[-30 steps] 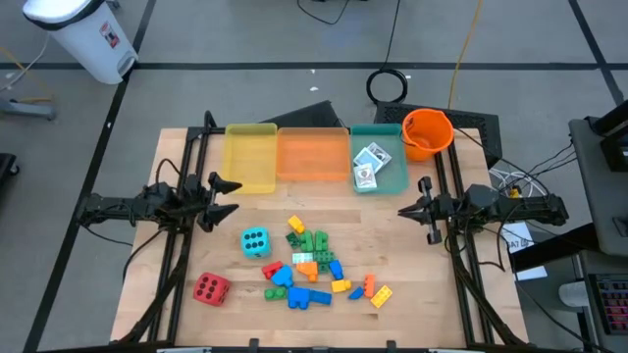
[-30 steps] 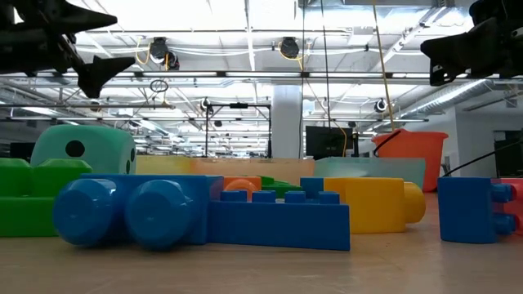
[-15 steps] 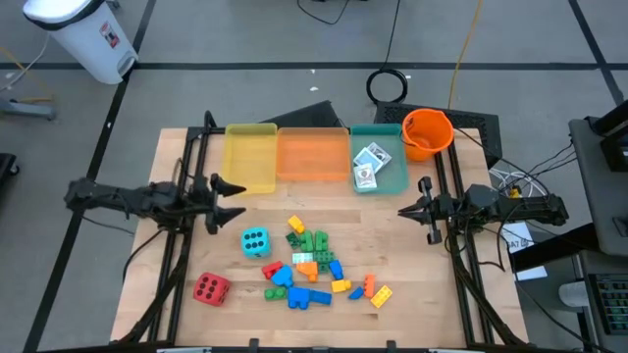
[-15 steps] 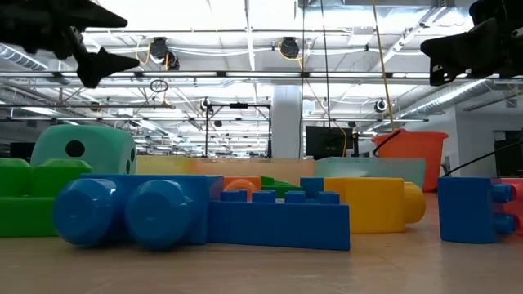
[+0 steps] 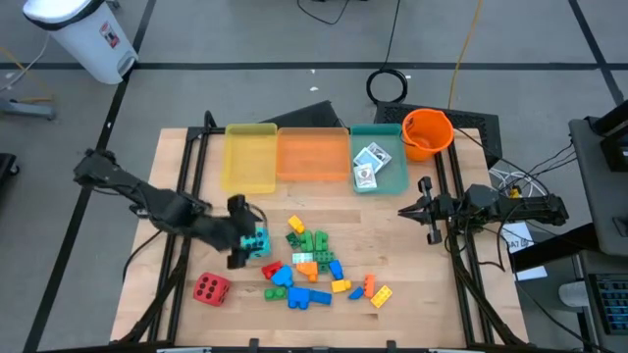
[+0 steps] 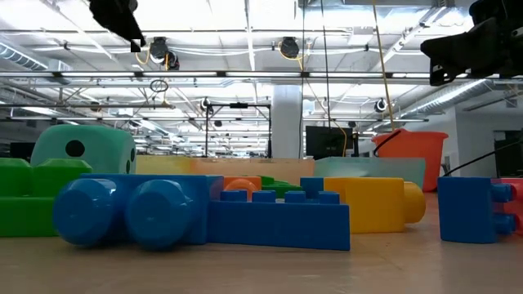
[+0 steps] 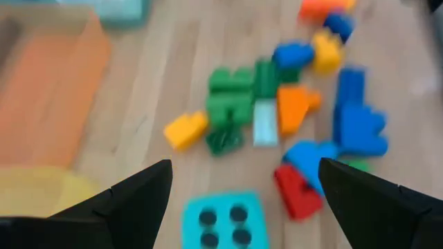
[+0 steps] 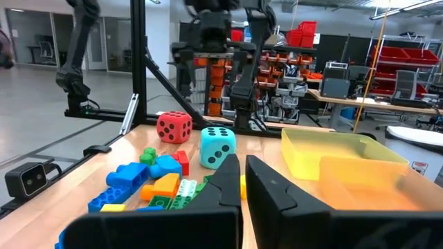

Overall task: Pick & Place Toys
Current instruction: Put the blue dice into the yellow bin

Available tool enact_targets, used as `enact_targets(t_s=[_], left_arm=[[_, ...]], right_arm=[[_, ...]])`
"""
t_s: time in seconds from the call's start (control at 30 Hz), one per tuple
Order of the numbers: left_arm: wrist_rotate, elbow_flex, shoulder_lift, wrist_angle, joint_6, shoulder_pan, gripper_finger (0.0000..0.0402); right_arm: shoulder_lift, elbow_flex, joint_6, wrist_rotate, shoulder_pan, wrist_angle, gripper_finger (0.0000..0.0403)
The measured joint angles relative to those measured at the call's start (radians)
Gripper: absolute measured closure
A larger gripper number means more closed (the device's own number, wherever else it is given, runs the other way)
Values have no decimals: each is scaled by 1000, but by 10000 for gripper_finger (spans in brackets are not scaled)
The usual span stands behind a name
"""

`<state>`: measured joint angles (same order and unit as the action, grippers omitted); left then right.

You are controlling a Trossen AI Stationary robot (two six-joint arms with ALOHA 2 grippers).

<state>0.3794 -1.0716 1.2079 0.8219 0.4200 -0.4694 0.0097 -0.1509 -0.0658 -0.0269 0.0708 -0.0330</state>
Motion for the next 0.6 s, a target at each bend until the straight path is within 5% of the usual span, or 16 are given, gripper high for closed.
enact_targets(t_s=[0.2,0.6], left_arm=[[91,-206,246,375,277,-55,37],[111,-231,539,550,665,-127,37]], right_arm=[[0,0,0,0,0,0,403],[0,0,0,0,0,0,403]])
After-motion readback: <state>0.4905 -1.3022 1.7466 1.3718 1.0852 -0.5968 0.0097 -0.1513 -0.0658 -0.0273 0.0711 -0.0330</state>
